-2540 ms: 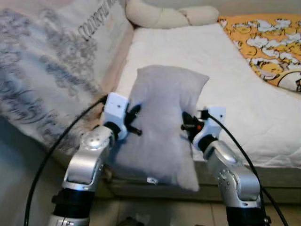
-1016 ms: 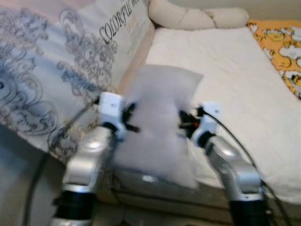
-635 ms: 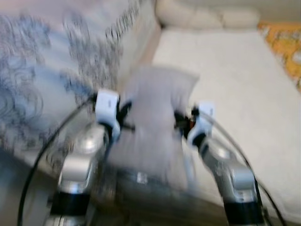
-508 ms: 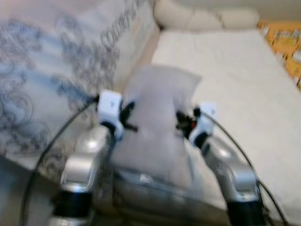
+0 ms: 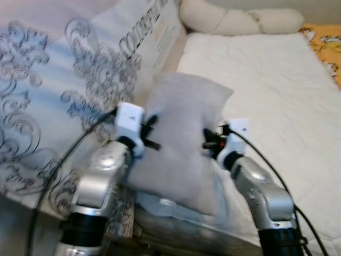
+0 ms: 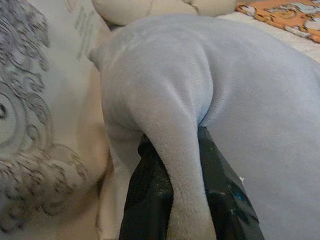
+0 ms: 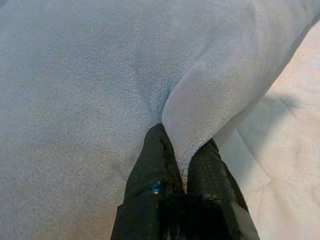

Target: Clean up the room

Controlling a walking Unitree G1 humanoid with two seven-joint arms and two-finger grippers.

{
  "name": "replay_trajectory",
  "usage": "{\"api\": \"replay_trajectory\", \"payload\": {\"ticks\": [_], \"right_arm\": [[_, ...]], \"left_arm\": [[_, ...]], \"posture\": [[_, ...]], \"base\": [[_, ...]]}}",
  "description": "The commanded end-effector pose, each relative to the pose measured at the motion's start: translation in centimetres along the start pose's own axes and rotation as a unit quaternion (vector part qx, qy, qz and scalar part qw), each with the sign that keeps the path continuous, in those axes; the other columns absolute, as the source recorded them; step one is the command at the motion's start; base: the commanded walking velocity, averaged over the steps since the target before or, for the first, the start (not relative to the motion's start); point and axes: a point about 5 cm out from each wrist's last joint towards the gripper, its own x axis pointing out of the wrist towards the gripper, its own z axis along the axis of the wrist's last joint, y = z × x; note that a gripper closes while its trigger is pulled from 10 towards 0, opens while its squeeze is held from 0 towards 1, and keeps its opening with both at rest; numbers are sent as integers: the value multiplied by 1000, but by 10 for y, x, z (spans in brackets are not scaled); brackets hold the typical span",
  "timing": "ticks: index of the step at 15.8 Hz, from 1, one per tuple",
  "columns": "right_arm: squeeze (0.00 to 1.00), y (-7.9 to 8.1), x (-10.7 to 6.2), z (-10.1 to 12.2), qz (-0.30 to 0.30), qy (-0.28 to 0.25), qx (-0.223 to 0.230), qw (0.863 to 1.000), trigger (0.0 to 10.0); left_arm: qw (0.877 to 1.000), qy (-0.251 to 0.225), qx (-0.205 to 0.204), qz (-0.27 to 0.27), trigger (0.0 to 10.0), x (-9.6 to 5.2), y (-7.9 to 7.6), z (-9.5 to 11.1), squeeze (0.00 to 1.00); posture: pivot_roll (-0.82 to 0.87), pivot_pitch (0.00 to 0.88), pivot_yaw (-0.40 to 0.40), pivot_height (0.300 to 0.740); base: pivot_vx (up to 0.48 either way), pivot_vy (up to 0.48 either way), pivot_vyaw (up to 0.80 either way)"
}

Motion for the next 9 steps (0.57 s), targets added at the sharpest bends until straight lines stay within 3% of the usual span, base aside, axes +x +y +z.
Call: {"api": "replay_trajectory", "payload": {"ticks": [1, 4, 6, 9], "right_arm": [[0, 8, 6, 9, 12, -21, -8, 1000, 10000], [0, 7, 17, 13, 9, -33, 1, 999, 10000], [0, -2, 40, 7, 5, -15, -12, 1000, 10000], [0, -13, 65, 5, -8, 7, -25, 1000, 10000]], "left_arm": [[999, -26, 21, 0, 10000, 2, 5, 14, 0], [999, -23, 38, 2, 10000, 14, 13, 16, 0], [997, -8, 83, -3, 10000, 35, 24, 20, 0], [994, 1, 110, 4, 10000, 58, 35, 25, 0]], "posture": [[9, 0, 61, 740], [12, 0, 62, 740], [13, 0, 69, 740], [22, 0, 71, 740]], "base": [[0, 0, 0], [0, 0, 0], [0, 0, 0], [0, 0, 0]]}}
